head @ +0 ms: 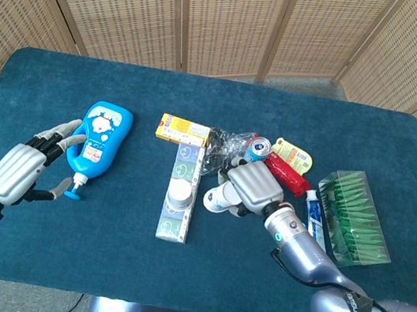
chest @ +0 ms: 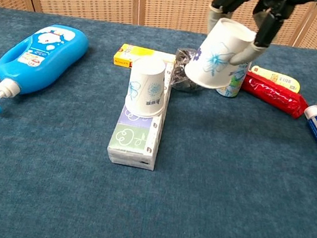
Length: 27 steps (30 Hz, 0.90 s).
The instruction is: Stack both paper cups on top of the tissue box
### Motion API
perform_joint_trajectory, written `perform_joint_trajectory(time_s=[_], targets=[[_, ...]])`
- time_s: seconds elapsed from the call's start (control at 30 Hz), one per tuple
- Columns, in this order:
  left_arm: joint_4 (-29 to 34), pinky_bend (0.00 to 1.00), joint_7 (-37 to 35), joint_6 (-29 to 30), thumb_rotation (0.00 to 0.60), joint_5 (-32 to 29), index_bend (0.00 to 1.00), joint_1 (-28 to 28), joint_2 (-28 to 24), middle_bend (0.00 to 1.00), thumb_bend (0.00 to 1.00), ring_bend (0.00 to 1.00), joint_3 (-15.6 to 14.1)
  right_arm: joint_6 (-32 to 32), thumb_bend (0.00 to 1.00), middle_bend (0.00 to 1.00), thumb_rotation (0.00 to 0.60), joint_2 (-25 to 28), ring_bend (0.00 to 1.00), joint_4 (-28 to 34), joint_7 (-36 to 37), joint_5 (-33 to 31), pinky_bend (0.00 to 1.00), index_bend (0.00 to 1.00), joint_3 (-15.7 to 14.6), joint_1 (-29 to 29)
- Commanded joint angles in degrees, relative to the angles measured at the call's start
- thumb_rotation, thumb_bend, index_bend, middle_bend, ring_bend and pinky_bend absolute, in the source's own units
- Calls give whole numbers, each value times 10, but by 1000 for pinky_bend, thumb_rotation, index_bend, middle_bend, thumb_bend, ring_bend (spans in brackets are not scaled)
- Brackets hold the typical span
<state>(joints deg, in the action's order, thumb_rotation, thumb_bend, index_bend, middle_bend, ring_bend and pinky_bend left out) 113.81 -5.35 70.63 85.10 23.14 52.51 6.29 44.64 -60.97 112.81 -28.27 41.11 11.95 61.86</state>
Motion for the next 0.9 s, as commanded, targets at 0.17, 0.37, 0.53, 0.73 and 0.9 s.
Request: perform_joint_trajectory(time_s=[0.17, 0.37, 0.53, 0.73, 0.9], targets=[[-9, 135, -6, -5, 600, -1, 114, 3, 7, 0, 481, 0, 1, 12, 293, 416, 600, -10, 204, 1, -26, -42, 675, 405, -6, 39], [-17, 135, -12, -8, 600, -3, 114, 4, 12, 0, 481, 0, 1, 23, 292, 415, 600, -18, 204, 0, -41, -68, 675, 403, -8, 67], [-23, 135, -16, -9, 600, -5, 114, 5, 14, 0, 481, 0, 1, 30, 290, 413, 600, -29, 204, 1, -55, -91, 675, 403, -12, 91], [-30, 135, -24, -10, 600, -2, 114, 5, 16, 0, 481, 0, 0, 37, 289, 412, 600, -42, 204, -3, -68, -117, 675, 403, -14, 118], [-36, 135, -32, -8, 600, -1, 114, 3, 16, 0, 481, 0, -1, 45, 288, 411, 600, -49, 204, -8, -75, -134, 675, 403, -15, 135]])
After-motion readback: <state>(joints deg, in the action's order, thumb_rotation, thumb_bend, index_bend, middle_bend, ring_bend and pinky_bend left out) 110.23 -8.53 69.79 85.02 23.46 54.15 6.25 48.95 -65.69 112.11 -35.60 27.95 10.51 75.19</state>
